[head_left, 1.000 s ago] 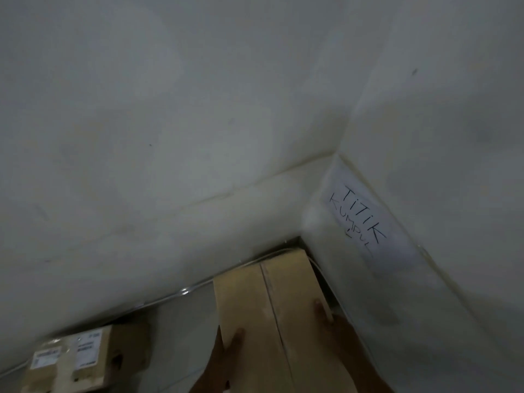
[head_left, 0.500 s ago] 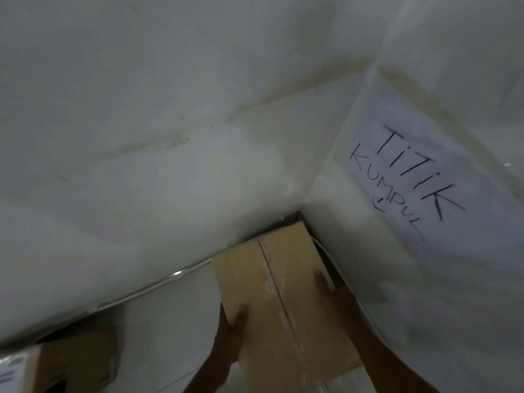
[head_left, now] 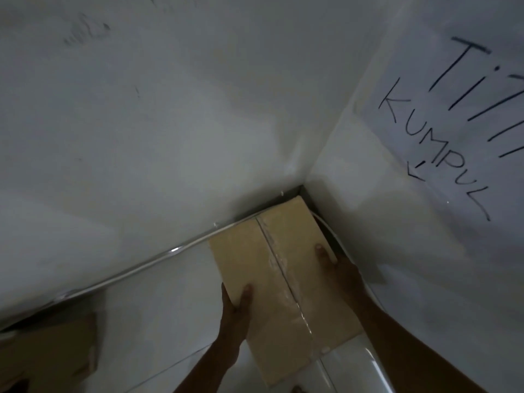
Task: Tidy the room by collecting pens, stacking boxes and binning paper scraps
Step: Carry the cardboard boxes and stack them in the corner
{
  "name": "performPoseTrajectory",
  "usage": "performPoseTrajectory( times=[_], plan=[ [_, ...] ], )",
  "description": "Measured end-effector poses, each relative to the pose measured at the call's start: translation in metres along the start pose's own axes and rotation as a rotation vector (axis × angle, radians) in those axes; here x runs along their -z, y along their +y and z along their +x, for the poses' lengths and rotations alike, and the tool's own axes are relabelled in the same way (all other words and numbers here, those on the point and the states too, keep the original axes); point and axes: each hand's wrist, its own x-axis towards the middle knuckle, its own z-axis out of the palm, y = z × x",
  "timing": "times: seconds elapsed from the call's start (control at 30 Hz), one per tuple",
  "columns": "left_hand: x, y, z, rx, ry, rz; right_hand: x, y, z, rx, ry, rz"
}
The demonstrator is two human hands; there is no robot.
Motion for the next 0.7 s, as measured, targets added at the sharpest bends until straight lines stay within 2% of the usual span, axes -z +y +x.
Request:
performPoseTrajectory(
  times=[0.1,0.2,0.37,0.7],
  plan=[
    [-0.001,-0.001,0.001,0.031,0.006,-0.015,0.002,0.002,-0.003,-0.069,-0.014,0.055],
    [-0.001,0.000,-0.002,0.045,-0.003,-0.058,0.005,0.019,-0.026,-0.196,0.083,0.140],
    [0.003,0.008,-0.007,0.116,-0.051,-0.037,-0.011,0.049,-0.060,-0.436,0.209,0.073],
    [0.003,0.014,-0.007,0.149,-0.076,0.018,-0.013,0.053,-0.050,-0.388,0.204,0.138]
  ],
)
